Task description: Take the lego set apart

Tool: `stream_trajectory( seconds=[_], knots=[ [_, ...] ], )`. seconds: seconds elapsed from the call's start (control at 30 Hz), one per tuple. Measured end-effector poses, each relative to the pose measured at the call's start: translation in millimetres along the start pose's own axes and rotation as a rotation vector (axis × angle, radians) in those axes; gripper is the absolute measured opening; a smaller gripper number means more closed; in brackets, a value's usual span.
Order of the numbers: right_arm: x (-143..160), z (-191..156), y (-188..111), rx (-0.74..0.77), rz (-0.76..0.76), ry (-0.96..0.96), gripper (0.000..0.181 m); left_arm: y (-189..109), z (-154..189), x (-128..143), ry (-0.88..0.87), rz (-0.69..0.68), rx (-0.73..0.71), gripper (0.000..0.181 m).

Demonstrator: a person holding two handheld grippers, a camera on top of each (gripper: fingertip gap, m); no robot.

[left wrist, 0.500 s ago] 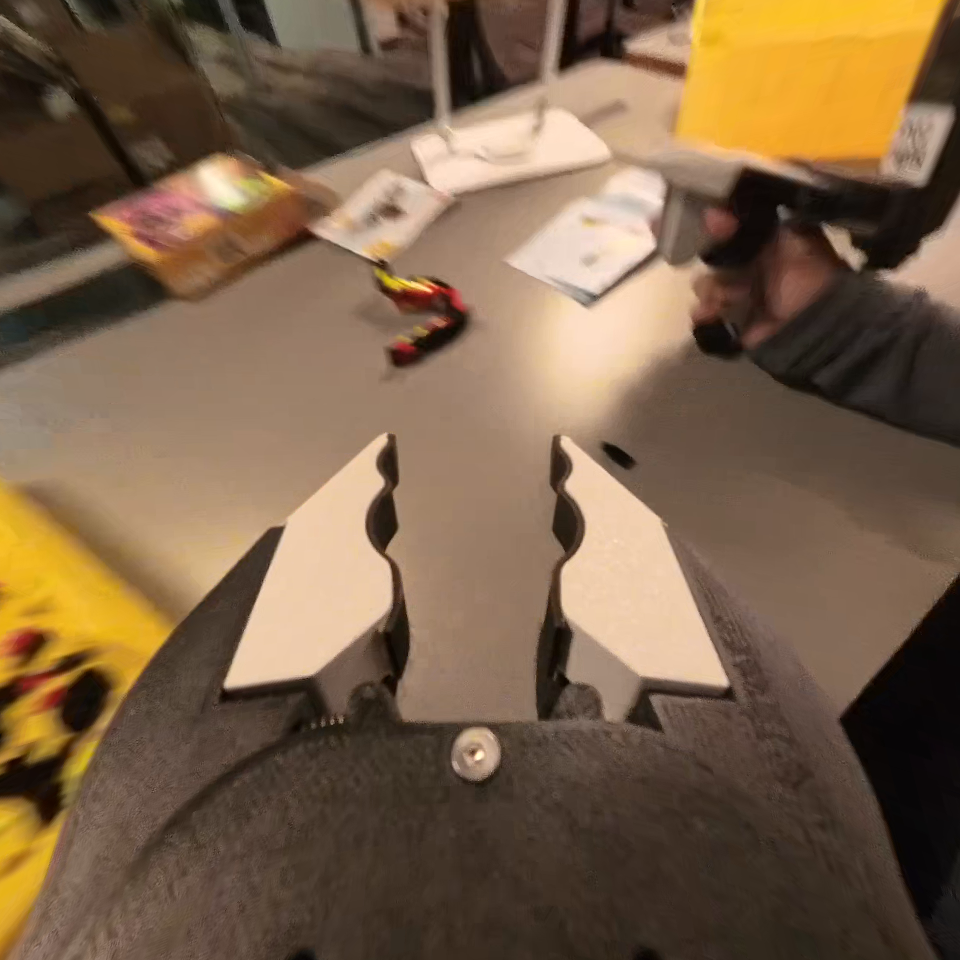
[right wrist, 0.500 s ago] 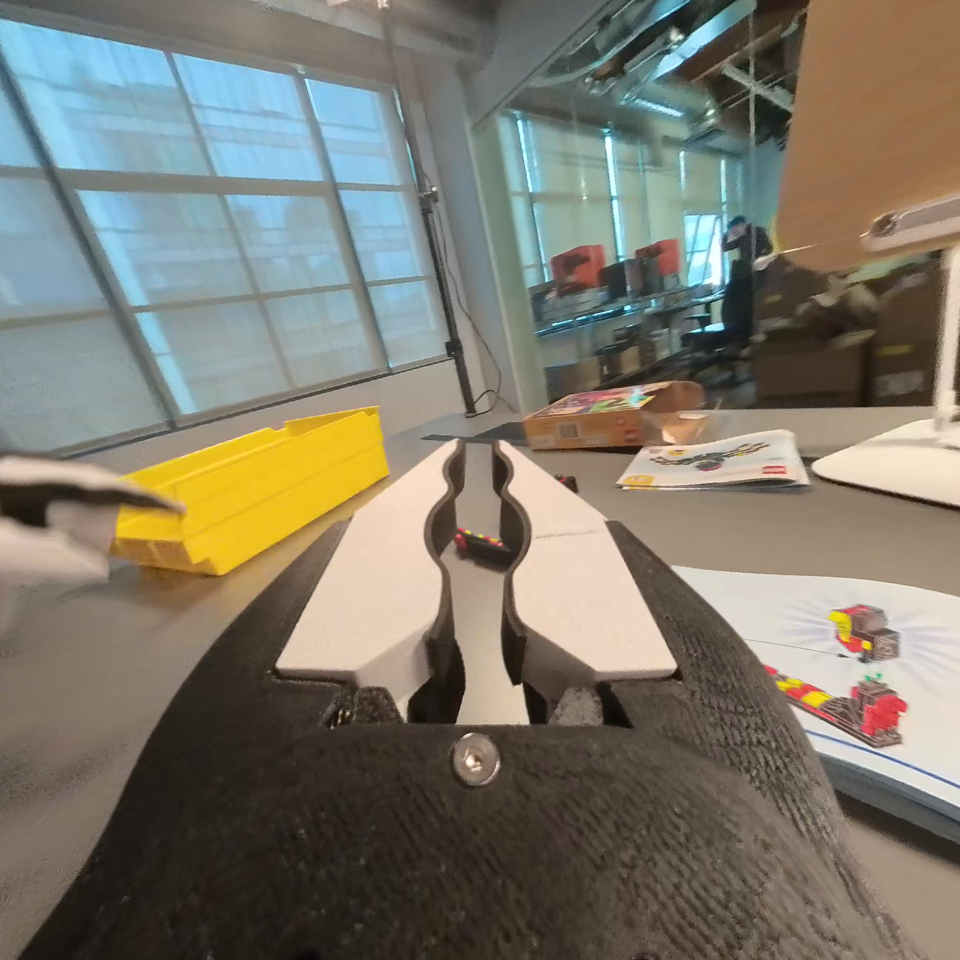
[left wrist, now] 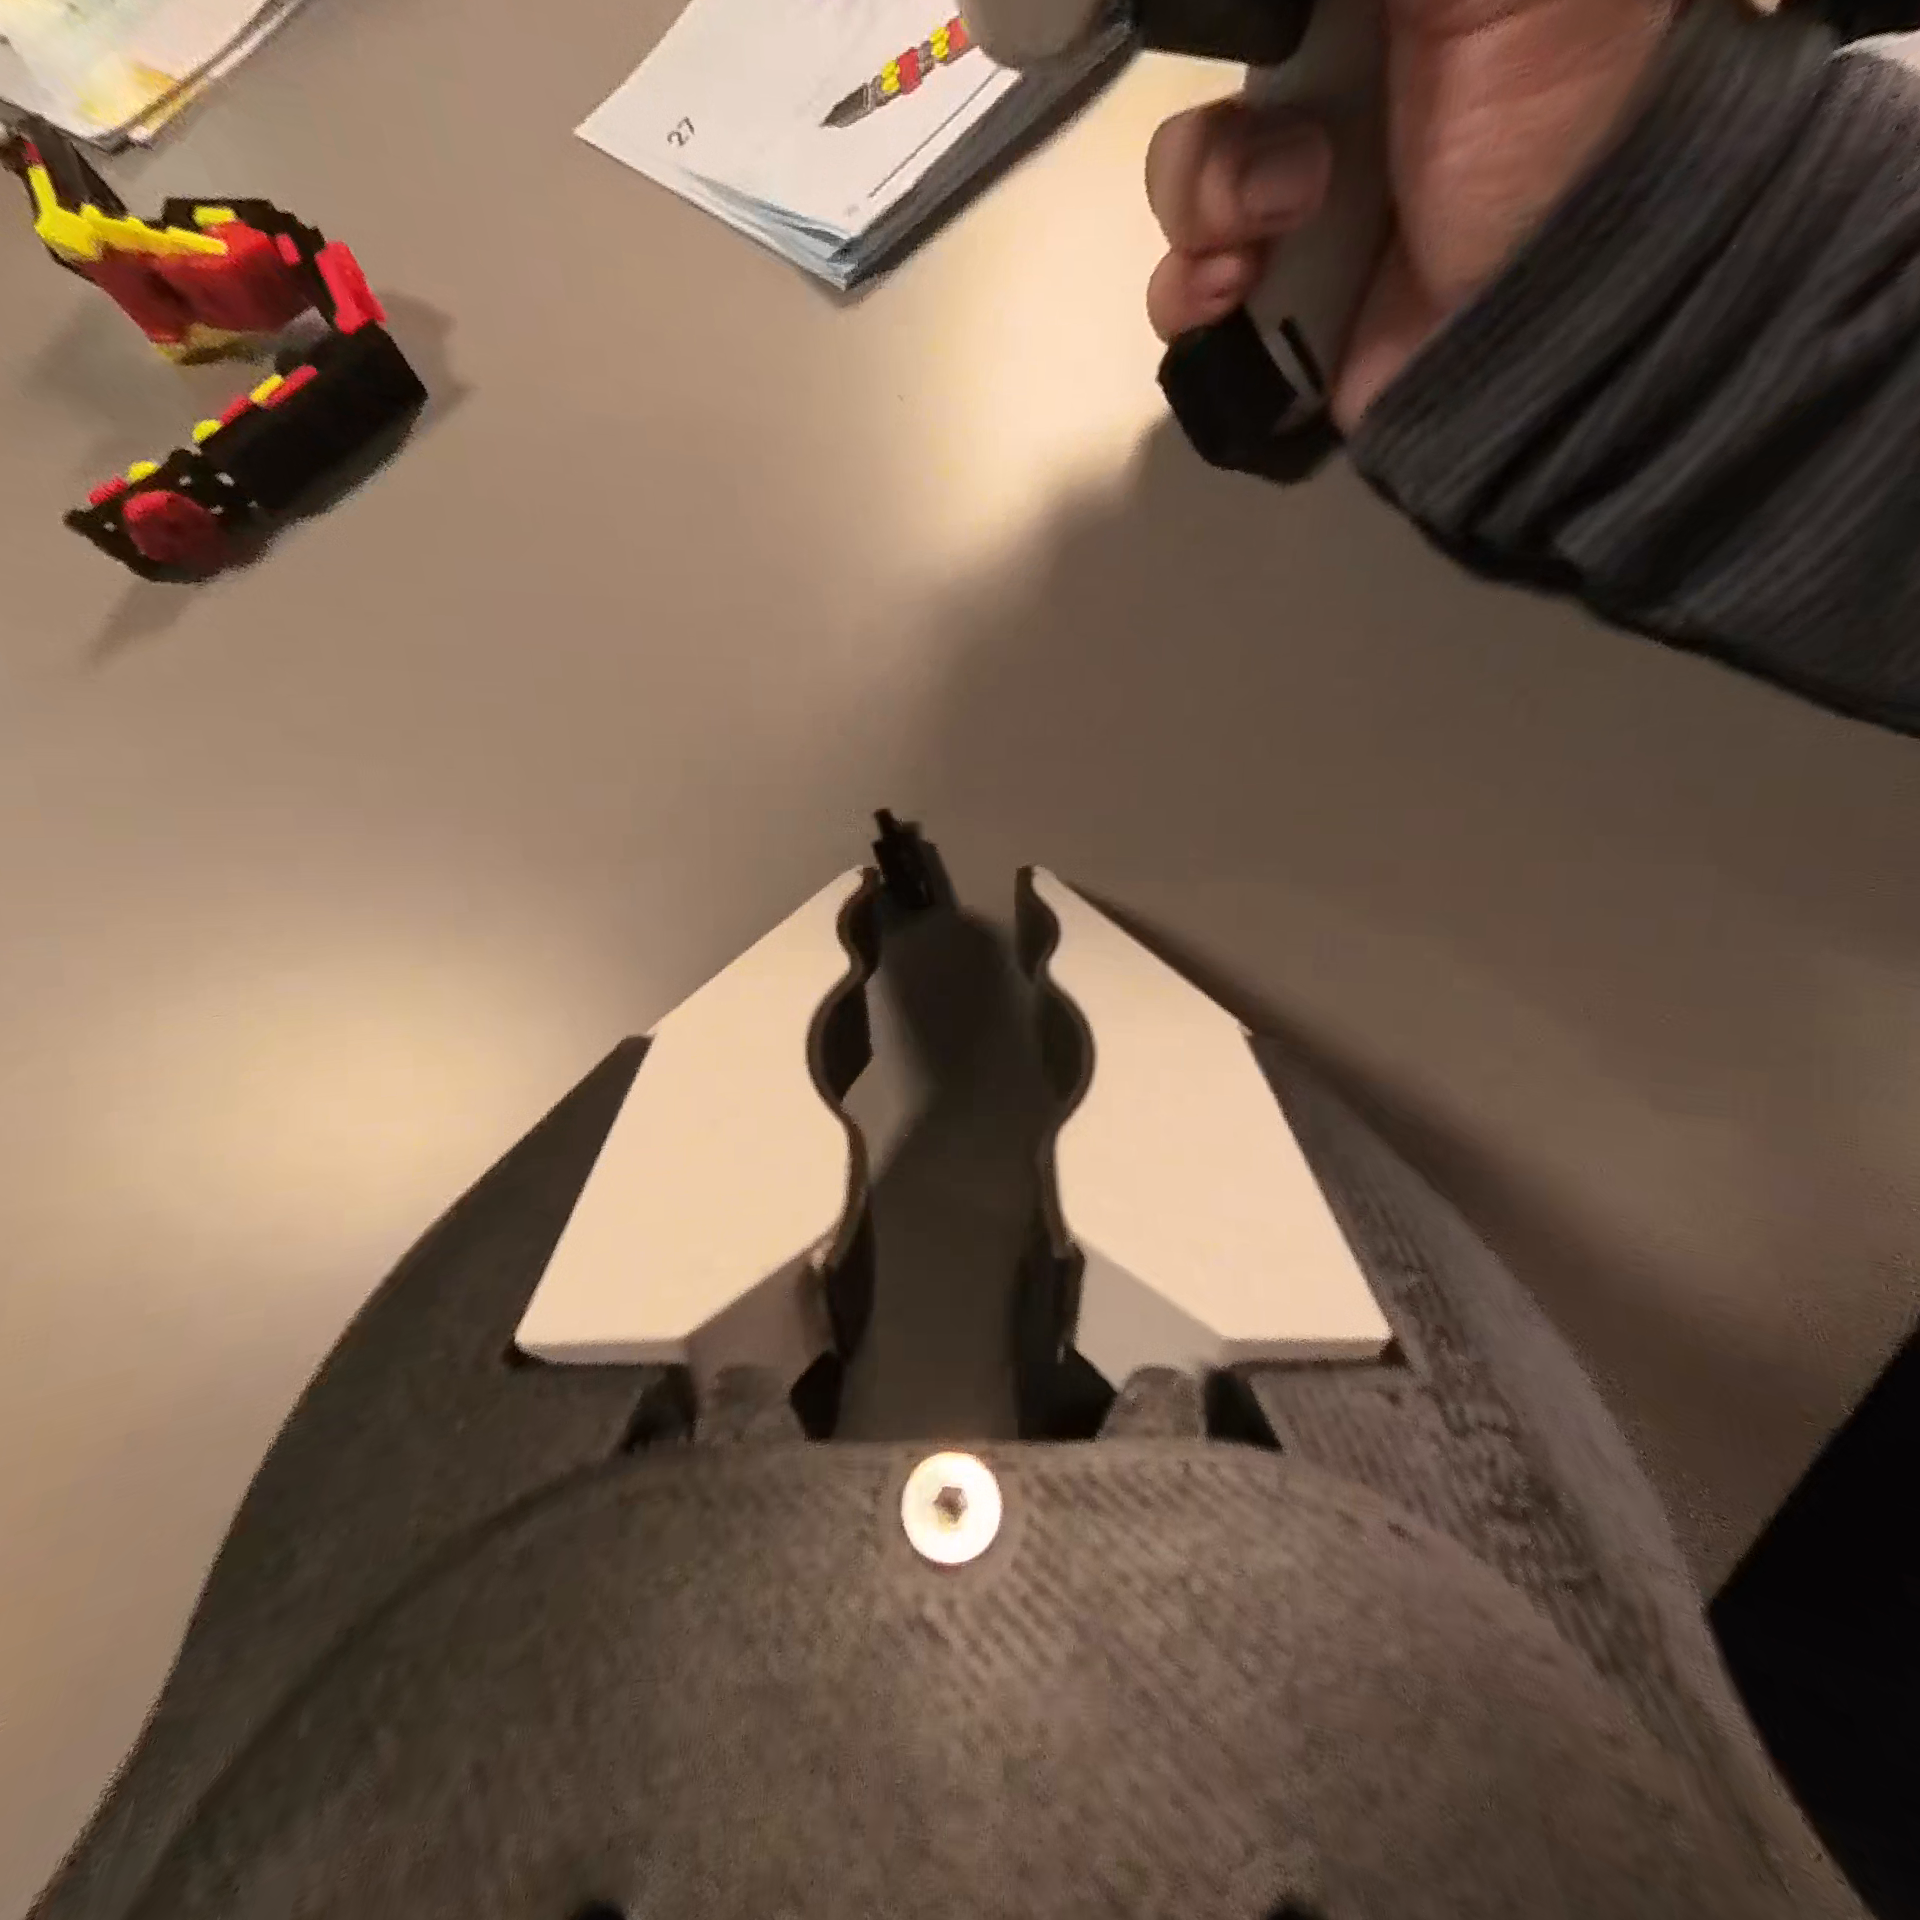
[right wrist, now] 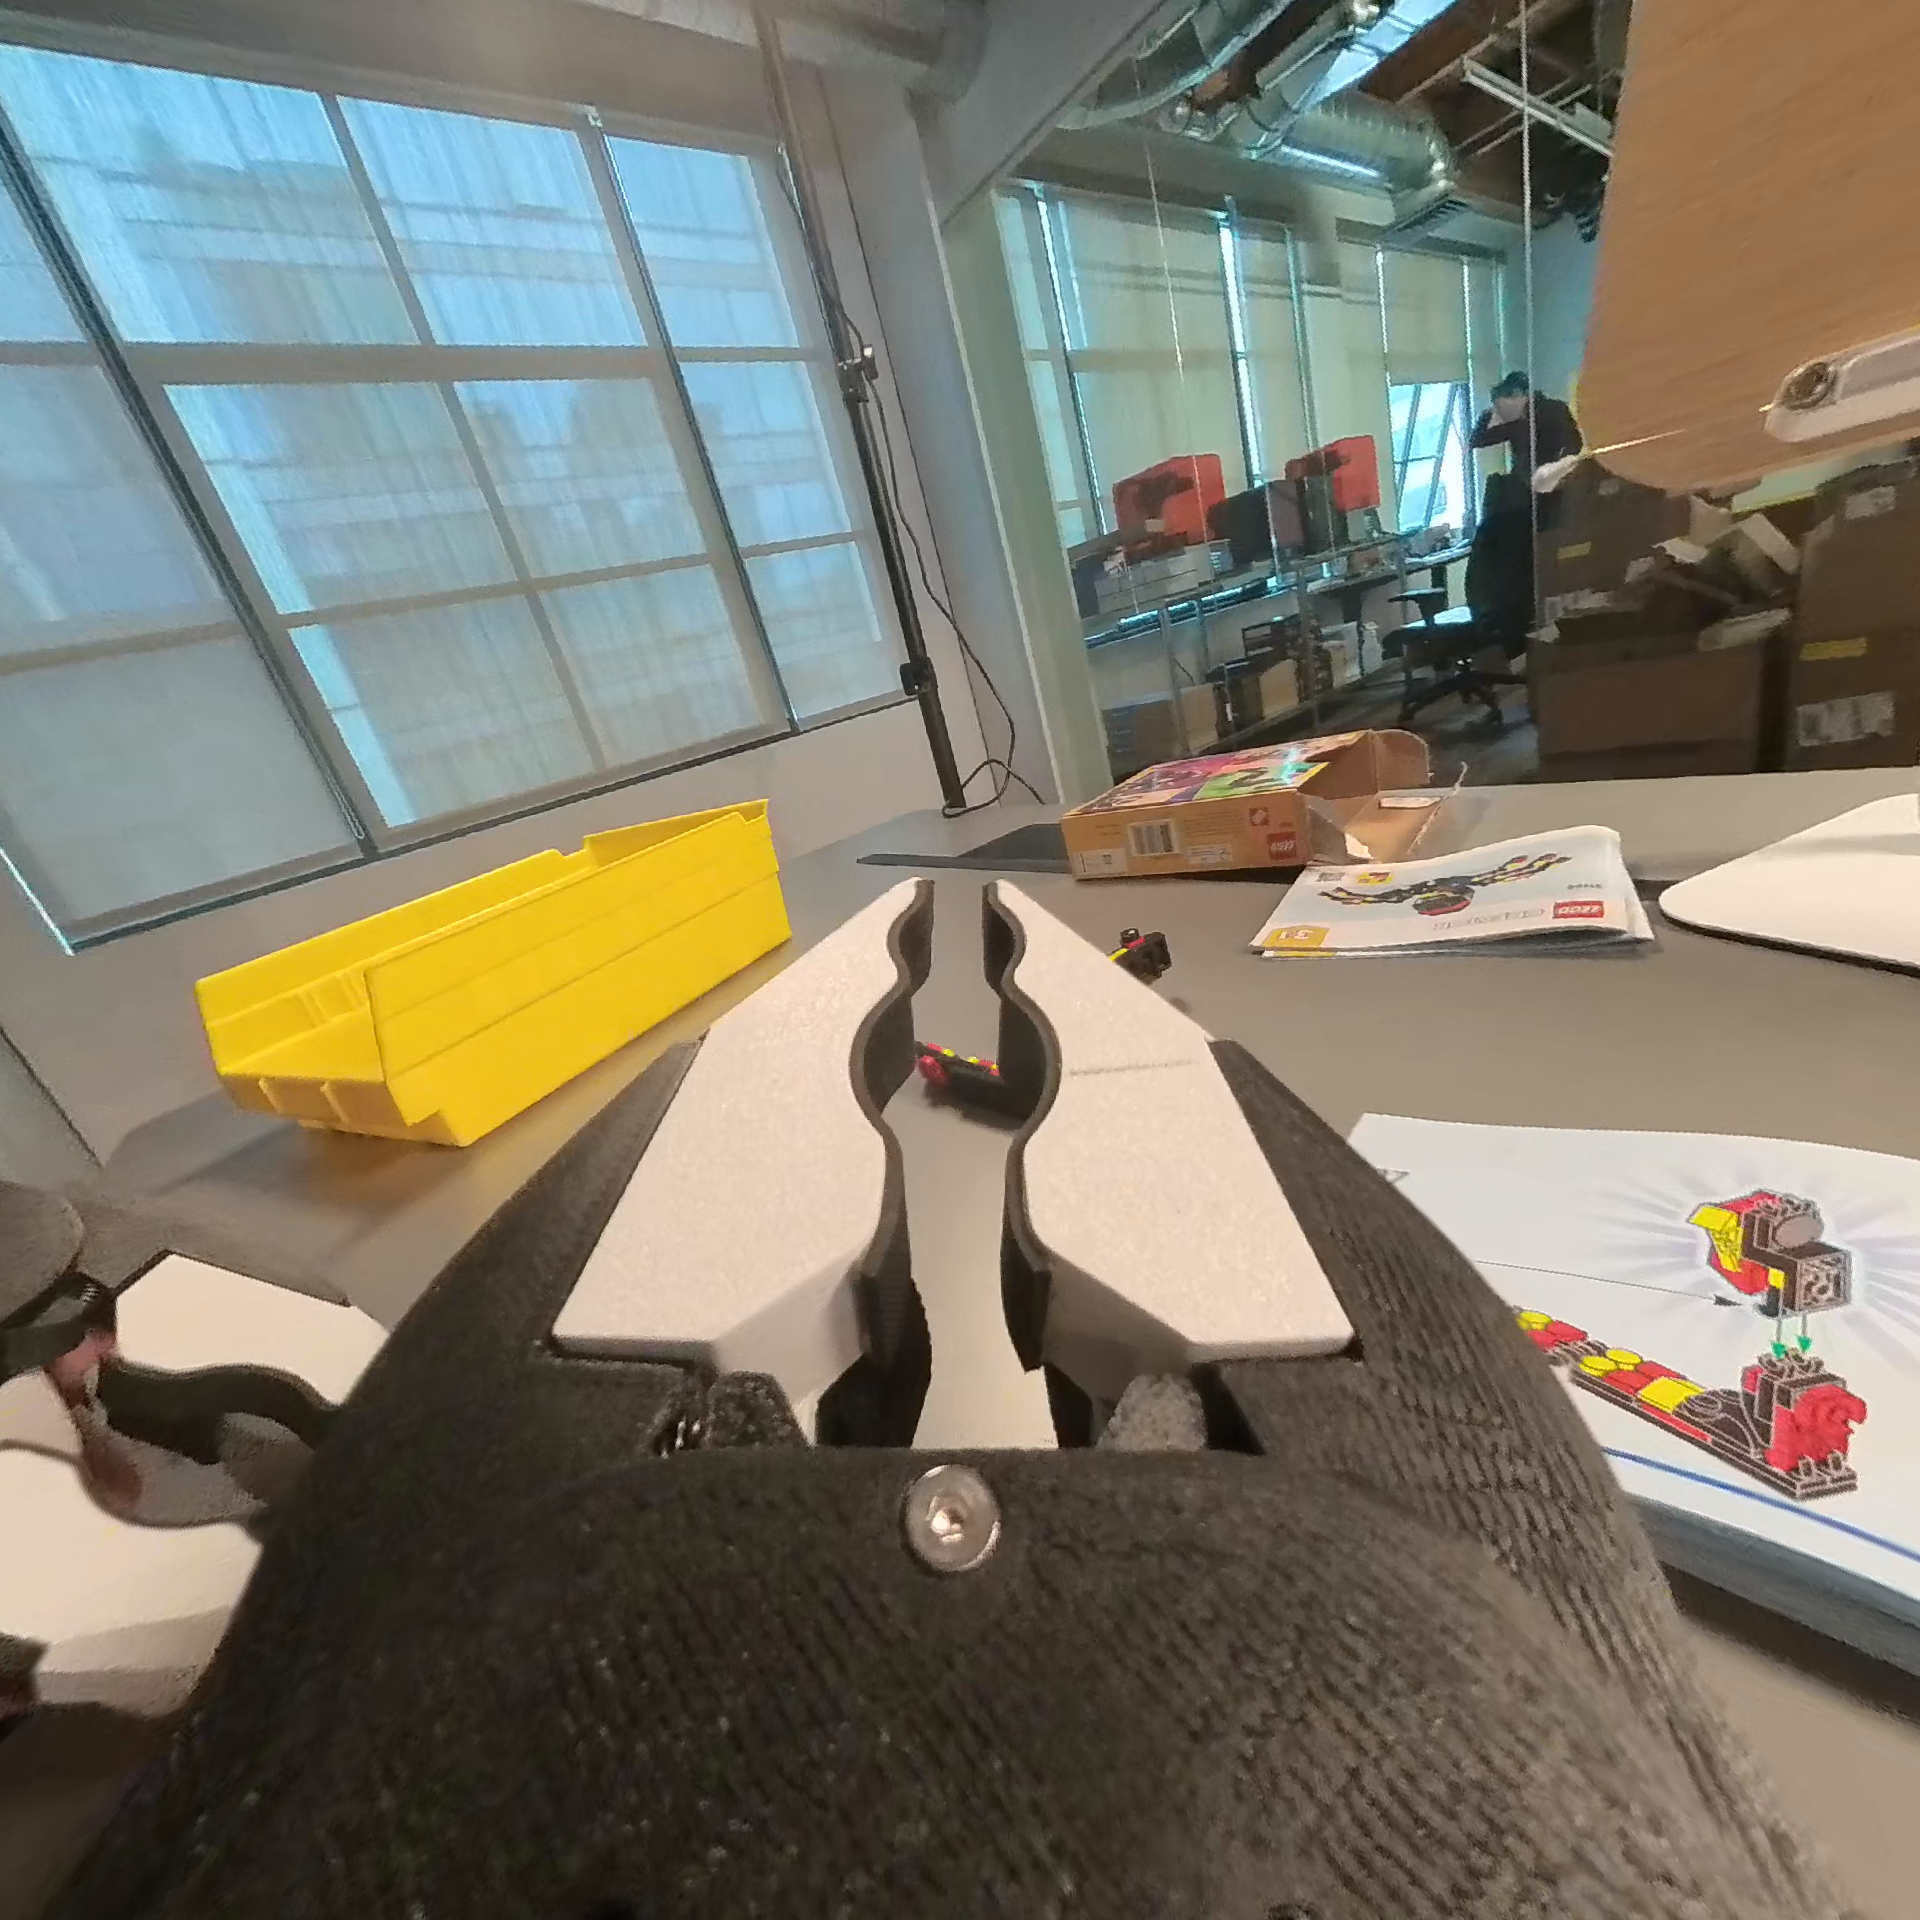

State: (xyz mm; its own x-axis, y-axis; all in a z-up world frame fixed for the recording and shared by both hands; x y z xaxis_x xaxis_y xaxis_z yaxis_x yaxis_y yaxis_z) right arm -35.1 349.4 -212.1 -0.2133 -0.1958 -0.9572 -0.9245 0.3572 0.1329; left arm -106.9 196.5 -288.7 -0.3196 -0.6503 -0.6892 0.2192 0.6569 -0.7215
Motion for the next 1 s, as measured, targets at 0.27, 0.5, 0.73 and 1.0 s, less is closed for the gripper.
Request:
stream_trajectory(
  seconds=[0.27,0.5,0.73,1.0],
  knots=[
    [1,0,1,-0.022,-0.006,0.041,0.007,1,-4,-2,0.066,0.002,-0.069,0.007],
    [2,1,1,-0.027,-0.01,0.054,0.007,-110,-91,-14,-0.003,0.449,-0.482,0.007],
    [2,0,2,-0.038,-0.018,0.055,0.006,-167,-209,57,-0.375,0.125,-0.613,0.007],
    [3,0,3,-0.052,-0.021,0.073,0.005,-160,-235,103,-0.55,0.031,-0.607,0.017]
  ],
)
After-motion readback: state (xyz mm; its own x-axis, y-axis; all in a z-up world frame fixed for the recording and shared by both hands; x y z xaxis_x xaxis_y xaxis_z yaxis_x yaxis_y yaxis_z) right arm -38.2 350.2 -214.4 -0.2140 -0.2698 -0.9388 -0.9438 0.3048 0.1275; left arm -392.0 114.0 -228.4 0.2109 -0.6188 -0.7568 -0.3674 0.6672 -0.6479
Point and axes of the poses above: each gripper's, where its closed fingertips meet, y out along the fingers, x out of its underside, z = x × y across the jaws, the point moved 5 cm from there along -y, back along the fingers, and after that the axes turned 6 degrees about -z, right-handed, at the moved point
